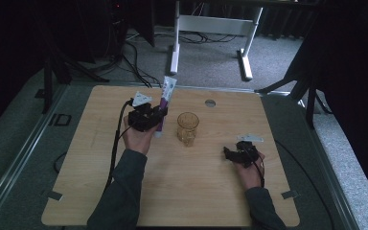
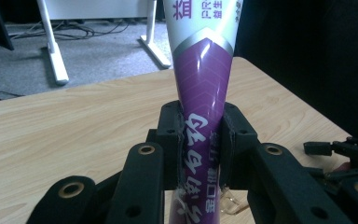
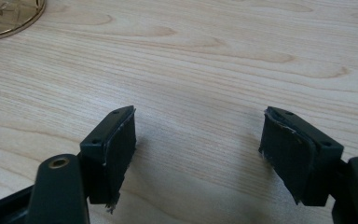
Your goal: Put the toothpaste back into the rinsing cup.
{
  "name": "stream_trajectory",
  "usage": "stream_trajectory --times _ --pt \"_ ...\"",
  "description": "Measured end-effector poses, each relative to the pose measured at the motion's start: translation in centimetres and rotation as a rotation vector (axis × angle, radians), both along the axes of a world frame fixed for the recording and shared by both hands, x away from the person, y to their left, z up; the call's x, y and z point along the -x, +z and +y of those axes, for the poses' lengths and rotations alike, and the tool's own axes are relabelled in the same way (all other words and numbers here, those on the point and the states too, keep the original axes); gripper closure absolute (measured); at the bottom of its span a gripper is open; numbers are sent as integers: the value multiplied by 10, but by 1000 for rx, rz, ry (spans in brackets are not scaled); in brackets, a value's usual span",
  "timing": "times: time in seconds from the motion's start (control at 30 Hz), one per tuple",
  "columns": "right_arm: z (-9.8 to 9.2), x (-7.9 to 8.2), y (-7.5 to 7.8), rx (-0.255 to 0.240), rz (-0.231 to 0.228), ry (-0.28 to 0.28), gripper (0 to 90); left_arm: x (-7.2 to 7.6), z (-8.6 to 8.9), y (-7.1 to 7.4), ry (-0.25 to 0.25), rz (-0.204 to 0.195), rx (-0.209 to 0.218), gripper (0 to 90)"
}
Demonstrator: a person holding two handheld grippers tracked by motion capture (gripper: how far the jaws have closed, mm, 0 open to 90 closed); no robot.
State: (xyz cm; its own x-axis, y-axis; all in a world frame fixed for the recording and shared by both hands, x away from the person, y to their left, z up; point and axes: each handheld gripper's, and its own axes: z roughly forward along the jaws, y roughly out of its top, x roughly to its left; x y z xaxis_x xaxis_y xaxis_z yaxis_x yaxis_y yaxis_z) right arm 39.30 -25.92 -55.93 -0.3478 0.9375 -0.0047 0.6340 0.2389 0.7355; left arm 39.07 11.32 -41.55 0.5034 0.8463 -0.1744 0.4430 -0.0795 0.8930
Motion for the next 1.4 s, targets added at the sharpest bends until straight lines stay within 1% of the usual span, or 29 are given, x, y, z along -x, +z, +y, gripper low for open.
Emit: stream_trajectory --times 0.1,0.23,0.4,0.5,0.63,0.77,0.9,0.93,1.03,1.13,1.4 --pt "0 0 0 0 0 0 265 -1 -2 0 2 -8 11 730" --pt "0 0 0 0 0 0 265 -2 -5 1 2 -8 16 730" --pt "0 0 0 0 0 0 265 -5 -9 2 -15 -6 36 730" --pt "0 0 0 0 0 0 265 -6 -12 4 -22 -14 36 730" --pt "0 0 0 -1 0 0 265 -8 -15 5 -19 -27 39 729" --pt "0 0 0 -1 1 0 265 -9 -19 4 -22 -29 44 729" --pt "0 0 0 0 0 0 265 -12 -22 3 -28 -21 51 728" --pt "0 0 0 -1 1 -1 265 -13 -23 3 -28 -20 47 728" --pt "0 0 0 -1 0 -1 265 -15 -24 4 -30 -20 47 728" --pt "0 0 0 0 0 0 265 -16 -26 6 -32 -20 56 728" --pt "0 0 0 -2 1 -2 264 -16 -29 8 -30 -41 60 728"
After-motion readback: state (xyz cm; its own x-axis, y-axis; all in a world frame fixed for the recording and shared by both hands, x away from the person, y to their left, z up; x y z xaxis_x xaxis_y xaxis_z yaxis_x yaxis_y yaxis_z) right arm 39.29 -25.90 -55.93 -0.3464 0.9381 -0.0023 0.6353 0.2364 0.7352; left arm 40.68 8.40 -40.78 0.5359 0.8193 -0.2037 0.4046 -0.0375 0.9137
